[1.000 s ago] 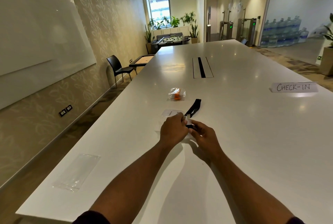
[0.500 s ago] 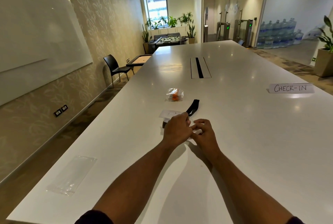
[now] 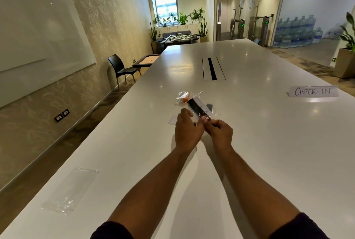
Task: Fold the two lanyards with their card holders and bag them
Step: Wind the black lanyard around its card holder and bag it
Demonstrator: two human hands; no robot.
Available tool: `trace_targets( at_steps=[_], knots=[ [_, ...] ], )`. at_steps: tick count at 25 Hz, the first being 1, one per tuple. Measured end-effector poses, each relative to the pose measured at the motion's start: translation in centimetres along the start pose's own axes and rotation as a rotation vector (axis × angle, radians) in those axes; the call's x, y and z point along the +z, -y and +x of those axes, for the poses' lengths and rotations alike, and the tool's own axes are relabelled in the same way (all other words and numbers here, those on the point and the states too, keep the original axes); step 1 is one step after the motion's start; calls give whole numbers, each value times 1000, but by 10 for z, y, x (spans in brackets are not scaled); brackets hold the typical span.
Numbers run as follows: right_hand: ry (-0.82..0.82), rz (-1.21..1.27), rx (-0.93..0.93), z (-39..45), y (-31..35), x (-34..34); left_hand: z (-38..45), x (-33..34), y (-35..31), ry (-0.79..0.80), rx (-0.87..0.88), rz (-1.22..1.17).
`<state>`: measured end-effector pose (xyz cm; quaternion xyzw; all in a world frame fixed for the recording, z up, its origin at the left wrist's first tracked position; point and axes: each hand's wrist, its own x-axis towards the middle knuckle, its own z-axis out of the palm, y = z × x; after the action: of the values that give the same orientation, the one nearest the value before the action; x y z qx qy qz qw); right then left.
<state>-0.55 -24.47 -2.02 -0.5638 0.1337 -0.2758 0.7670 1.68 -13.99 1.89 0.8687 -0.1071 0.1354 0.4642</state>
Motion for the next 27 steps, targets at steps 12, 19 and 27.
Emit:
trace_targets(
  at_steps=[12, 19, 27],
  knots=[
    [84, 48, 146, 42, -9, 11, 65, 10, 16, 107, -339, -380],
    [41, 141, 199, 92, 1, 11, 110, 31, 19, 205, -285, -254],
    [-15, -139, 89, 159, -5, 12, 151, 59, 14, 50, -174, -153]
  ],
)
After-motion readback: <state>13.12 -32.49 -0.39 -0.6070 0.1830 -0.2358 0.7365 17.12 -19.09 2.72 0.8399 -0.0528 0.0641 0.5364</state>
